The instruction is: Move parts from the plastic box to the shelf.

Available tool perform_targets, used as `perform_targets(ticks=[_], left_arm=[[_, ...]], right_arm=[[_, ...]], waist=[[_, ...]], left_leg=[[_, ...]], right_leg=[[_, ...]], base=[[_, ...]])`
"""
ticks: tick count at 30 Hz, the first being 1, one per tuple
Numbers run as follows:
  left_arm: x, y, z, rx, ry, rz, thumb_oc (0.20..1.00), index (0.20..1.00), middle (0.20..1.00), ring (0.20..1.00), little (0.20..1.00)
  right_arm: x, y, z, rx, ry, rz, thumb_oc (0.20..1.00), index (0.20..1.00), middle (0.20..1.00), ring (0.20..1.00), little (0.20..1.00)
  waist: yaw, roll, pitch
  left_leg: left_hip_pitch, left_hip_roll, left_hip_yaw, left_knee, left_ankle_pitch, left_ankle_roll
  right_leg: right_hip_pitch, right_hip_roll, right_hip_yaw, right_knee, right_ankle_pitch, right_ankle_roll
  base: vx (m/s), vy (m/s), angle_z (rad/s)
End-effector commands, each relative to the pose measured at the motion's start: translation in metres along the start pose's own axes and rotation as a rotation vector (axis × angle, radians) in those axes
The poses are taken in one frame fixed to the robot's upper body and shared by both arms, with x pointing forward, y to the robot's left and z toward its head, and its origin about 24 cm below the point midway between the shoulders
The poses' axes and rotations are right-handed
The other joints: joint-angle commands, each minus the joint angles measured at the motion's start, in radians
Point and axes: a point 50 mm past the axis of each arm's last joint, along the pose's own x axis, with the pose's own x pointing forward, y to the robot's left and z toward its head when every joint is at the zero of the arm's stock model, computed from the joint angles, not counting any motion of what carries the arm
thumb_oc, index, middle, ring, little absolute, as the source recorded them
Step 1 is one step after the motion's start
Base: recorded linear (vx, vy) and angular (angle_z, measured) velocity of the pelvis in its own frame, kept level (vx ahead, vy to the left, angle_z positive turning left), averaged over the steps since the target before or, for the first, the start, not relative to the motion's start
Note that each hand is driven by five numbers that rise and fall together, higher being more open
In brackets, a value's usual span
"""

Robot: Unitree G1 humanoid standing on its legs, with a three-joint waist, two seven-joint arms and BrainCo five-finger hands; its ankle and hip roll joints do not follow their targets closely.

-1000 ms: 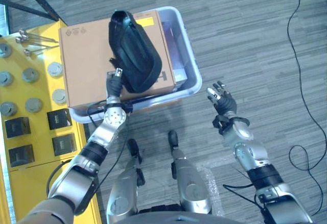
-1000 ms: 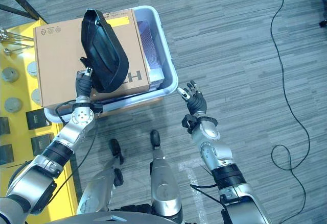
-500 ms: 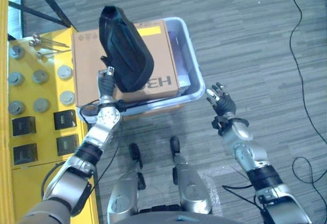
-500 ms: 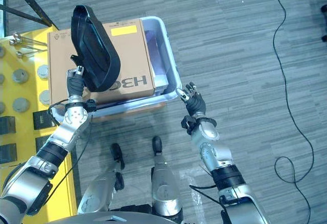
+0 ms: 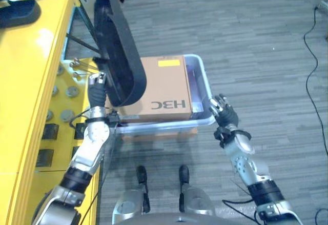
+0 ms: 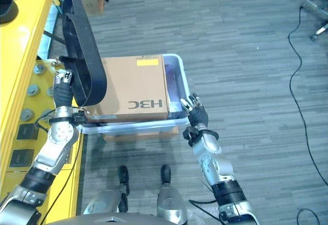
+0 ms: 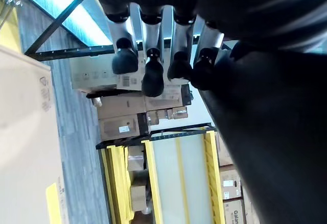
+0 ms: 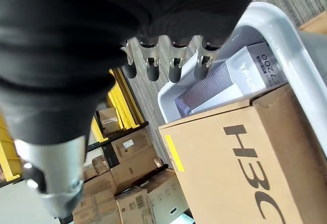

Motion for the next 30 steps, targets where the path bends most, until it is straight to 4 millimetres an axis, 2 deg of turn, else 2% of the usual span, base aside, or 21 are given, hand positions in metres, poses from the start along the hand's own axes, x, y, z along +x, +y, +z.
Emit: perform_targets(ticks=[1, 2, 3, 5, 7, 8, 10, 12, 13, 14, 17, 19, 20, 22, 24, 26, 28, 30], left_arm=[[0.019, 0.006, 0.03, 0.004, -0.181, -0.021, 0.2, 0.2, 0.2, 0.2, 0.2], [0.02, 0.004, 0.03, 0.005, -0.188, -0.04, 0.2, 0.2, 0.2, 0.2, 0.2], [0.02, 0.004, 0.031, 0.007, -0.194, -0.046, 0.2, 0.2, 0.2, 0.2, 0.2], [0.018, 0.003, 0.031, 0.003, -0.192, -0.052, 0.2, 0.2, 0.2, 0.2, 0.2], [0.011, 0.012, 0.03, 0.025, -0.204, -0.038, 0.2, 0.2, 0.2, 0.2, 0.2], [0.01, 0.012, 0.03, 0.027, -0.204, -0.038, 0.2, 0.2, 0.2, 0.2, 0.2], [0.009, 0.019, 0.029, 0.024, -0.201, -0.021, 0.2, 0.2, 0.2, 0.2, 0.2], [0.01, 0.025, 0.029, 0.033, -0.207, 0.004, 0.2, 0.2, 0.2, 0.2, 0.2], [0.01, 0.026, 0.03, 0.033, -0.208, 0.011, 0.2, 0.2, 0.2, 0.2, 0.2], [0.013, 0.031, 0.031, 0.043, -0.22, 0.041, 0.2, 0.2, 0.2, 0.2, 0.2], [0.013, 0.035, 0.035, 0.057, -0.239, 0.062, 0.2, 0.2, 0.2, 0.2, 0.2], [0.011, 0.038, 0.038, 0.054, -0.258, 0.06, 0.2, 0.2, 0.2, 0.2, 0.2], [0.01, 0.039, 0.04, 0.057, -0.267, 0.061, 0.2, 0.2, 0.2, 0.2, 0.2], [0.01, 0.039, 0.04, 0.056, -0.268, 0.061, 0.2, 0.2, 0.2, 0.2, 0.2], [0.013, 0.038, 0.04, 0.07, -0.271, 0.075, 0.2, 0.2, 0.2, 0.2, 0.2], [0.015, 0.039, 0.04, 0.094, -0.279, 0.091, 0.2, 0.2, 0.2, 0.2, 0.2], [0.016, 0.043, 0.041, 0.116, -0.283, 0.113, 0.2, 0.2, 0.2, 0.2, 0.2], [0.013, 0.053, 0.043, 0.168, -0.29, 0.14, 0.2, 0.2, 0.2, 0.2, 0.2]], right_arm=[[-0.009, 0.0, 0.002, 0.042, -0.062, -0.019, 1.0, 1.0, 1.0, 1.0, 1.0], [-0.012, -0.001, 0.0, 0.047, -0.061, -0.031, 1.0, 1.0, 1.0, 1.0, 1.0], [-0.014, -0.004, -0.002, 0.046, -0.057, -0.034, 1.0, 1.0, 1.0, 1.0, 1.0], [-0.016, -0.005, -0.006, 0.053, -0.044, -0.038, 1.0, 1.0, 1.0, 1.0, 1.0], [-0.02, -0.005, -0.012, 0.007, -0.012, -0.012, 1.0, 1.0, 1.0, 1.0, 1.0], [-0.02, -0.005, -0.013, 0.004, -0.005, -0.008, 1.0, 1.0, 1.0, 1.0, 1.0], [-0.023, -0.004, -0.018, -0.027, 0.025, 0.012, 1.0, 1.0, 1.0, 1.0, 1.0], [-0.028, -0.007, -0.026, -0.037, 0.059, 0.024, 1.0, 1.0, 1.0, 1.0, 1.0], [-0.028, -0.007, -0.028, -0.04, 0.067, 0.028, 1.0, 1.0, 1.0, 1.0, 1.0], [-0.03, -0.008, -0.035, -0.042, 0.098, 0.038, 1.0, 1.0, 1.0, 1.0, 1.0], [-0.031, -0.012, -0.041, -0.047, 0.124, 0.051, 1.0, 1.0, 1.0, 1.0, 1.0], [-0.036, -0.018, -0.047, -0.056, 0.144, 0.041, 1.0, 1.0, 1.0, 1.0, 1.0], [-0.04, -0.022, -0.052, -0.046, 0.176, 0.02, 1.0, 1.0, 1.0, 1.0, 1.0], [-0.044, -0.026, -0.059, -0.054, 0.206, -0.014, 1.0, 1.0, 1.0, 1.0, 1.0], [-0.049, -0.033, -0.072, -0.053, 0.265, -0.067, 1.0, 1.0, 1.0, 1.0, 1.0], [-0.052, -0.037, -0.084, -0.086, 0.322, -0.09, 1.0, 1.0, 1.0, 1.0, 1.0], [-0.055, -0.039, -0.095, -0.088, 0.379, -0.109, 1.0, 1.0, 1.0, 1.0, 1.0], [-0.062, -0.044, -0.111, -0.181, 0.463, -0.138, 1.0, 1.0, 1.0, 1.0, 1.0]], waist=[[0.005, -0.036, -0.105], [-0.004, -0.033, -0.11], [-0.007, -0.034, -0.114], [0.002, -0.04, -0.117], [0.034, -0.048, -0.115], [0.033, -0.048, -0.115], [0.036, -0.051, -0.11], [0.027, -0.056, -0.11], [0.025, -0.057, -0.111], [0.019, -0.066, -0.118], [0.012, -0.076, -0.123], [0.0, -0.087, -0.131], [-0.007, -0.09, -0.142], [-0.015, -0.087, -0.152], [-0.028, -0.079, -0.173], [-0.026, -0.073, -0.182], [-0.015, -0.069, -0.184], [0.015, -0.061, -0.186]], left_leg=[[-0.023, -0.006, -0.123, 0.047, -0.041, 0.016], [-0.029, -0.006, -0.147, 0.052, -0.036, 0.017], [-0.035, -0.008, -0.164, 0.054, -0.032, 0.017], [-0.045, -0.01, -0.187, 0.061, -0.023, 0.01], [-0.074, 0.015, -0.217, 0.03, 0.041, -0.026], [-0.075, 0.016, -0.218, 0.028, 0.045, -0.028], [-0.108, 0.041, -0.172, 0.022, 0.08, -0.046], [-0.149, 0.078, -0.085, 0.044, 0.102, -0.063], [-0.155, 0.083, -0.073, 0.05, 0.104, -0.065], [-0.168, 0.096, -0.024, 0.092, 0.089, -0.062], [-0.159, 0.096, 0.021, 0.145, 0.052, -0.059], [-0.123, 0.104, 0.099, 0.18, 0.013, -0.061], [-0.098, 0.11, 0.151, 0.171, 0.008, -0.063], [-0.058, 0.11, 0.204, 0.133, 0.01, -0.065], [-0.026, 0.118, 0.27, 0.073, 0.025, -0.089], [-0.018, 0.115, 0.294, 0.042, 0.042, -0.09], [-0.02, 0.101, 0.281, 0.031, 0.043, -0.083], [-0.019, 0.074, 0.244, 0.023, 0.03, -0.068]], right_leg=[[-0.052, -0.039, 0.072, 0.158, -0.085, 0.036], [-0.063, -0.011, 0.107, 0.197, -0.108, 0.024], [-0.065, 0.001, 0.112, 0.208, -0.117, 0.016], [-0.057, 0.017, 0.093, 0.21, -0.124, 0.004], [-0.018, 0.051, 0.052, 0.188, -0.127, -0.015], [-0.016, 0.052, 0.049, 0.186, -0.127, -0.015], [0.008, 0.06, 0.027, 0.165, -0.122, -0.017], [0.024, 0.058, -0.01, 0.145, -0.115, -0.019], [0.025, 0.057, -0.016, 0.142, -0.114, -0.019], [0.018, 0.046, -0.047, 0.138, -0.11, -0.023], [0.01, 0.029, -0.081, 0.127, -0.101, -0.025], [0.019, 0.011, -0.14, 0.105, -0.089, -0.02], [0.021, 0.001, -0.177, 0.085, -0.075, -0.015], [0.035, -0.006, -0.213, 0.062, -0.064, -0.004], [0.05, -0.015, -0.247, 0.041, -0.062, 0.017], [0.051, -0.023, -0.265, 0.045, -0.061, 0.024], [0.048, -0.028, -0.267, 0.056, -0.068, 0.026], [0.05, -0.038, -0.265, 0.069, -0.079, 0.029]], base=[[-0.04, -0.16, 0.22], [-0.05, -0.172, 0.46], [-0.05, -0.173, 0.73], [-0.08, -0.244, 1.3], [-0.12, -0.312, 1.35], [-0.08, -0.174, 0.84], [-0.06, -0.104, 0.56], [-0.09, -0.079, 0.53], [-0.15, -0.033, 0.98], [-0.12, -0.004, 1.04], [-0.12, 0.017, 0.66], [-0.11, 0.055, 0.84], [-0.06, 0.089, 1.33], [-0.01, 0.122, 1.26], [0.07, 0.167, 1.23], [0.05, 0.201, 1.55], [0.02, 0.201, 0.87], [0.04, 0.249, 0.4]])
